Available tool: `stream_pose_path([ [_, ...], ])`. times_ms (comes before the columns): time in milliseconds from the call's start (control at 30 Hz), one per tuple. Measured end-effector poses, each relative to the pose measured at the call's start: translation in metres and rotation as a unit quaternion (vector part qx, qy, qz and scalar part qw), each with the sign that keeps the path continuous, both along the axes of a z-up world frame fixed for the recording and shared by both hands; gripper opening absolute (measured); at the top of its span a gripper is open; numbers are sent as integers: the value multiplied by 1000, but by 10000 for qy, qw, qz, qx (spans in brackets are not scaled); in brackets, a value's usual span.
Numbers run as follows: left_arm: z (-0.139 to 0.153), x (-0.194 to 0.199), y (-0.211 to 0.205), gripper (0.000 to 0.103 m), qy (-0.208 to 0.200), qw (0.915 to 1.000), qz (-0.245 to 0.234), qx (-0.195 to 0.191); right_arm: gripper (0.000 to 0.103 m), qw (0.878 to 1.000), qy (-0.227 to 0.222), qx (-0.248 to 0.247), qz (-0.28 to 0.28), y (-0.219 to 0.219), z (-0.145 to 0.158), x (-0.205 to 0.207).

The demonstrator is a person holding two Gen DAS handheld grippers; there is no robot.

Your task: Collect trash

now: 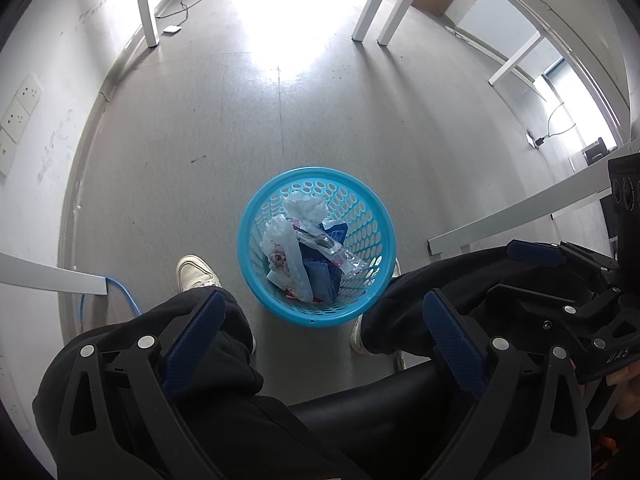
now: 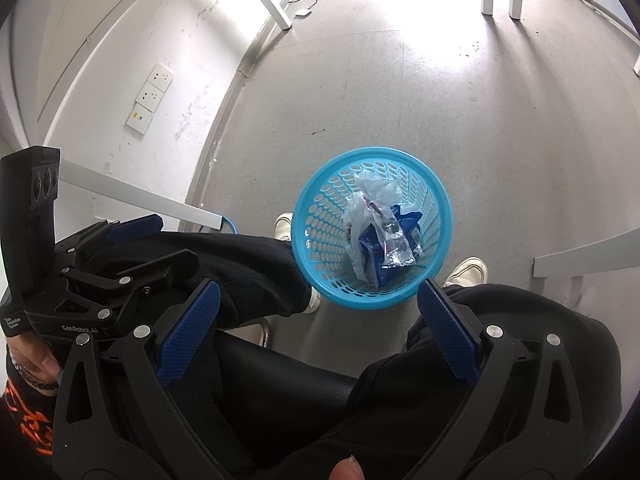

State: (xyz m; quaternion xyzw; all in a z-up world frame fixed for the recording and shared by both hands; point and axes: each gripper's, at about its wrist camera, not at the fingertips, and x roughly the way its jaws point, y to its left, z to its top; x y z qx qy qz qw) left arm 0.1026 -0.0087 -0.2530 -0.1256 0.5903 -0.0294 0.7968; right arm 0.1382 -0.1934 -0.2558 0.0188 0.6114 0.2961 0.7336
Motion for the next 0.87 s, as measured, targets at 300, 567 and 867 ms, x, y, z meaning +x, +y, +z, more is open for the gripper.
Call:
stream_pose_path([
  [300,0,0,0,97,-8,10000,-17,5,94,10000,15,-5,7,-1,-1,0],
  [567,-2,-1,-1,97,-5,10000,-42,8,94,10000,25,-6,20,-3,-1,0],
  [867,-5,1,6,97,97,9999,85,-43,94,10000,27,-11,19,-3,-1,0],
])
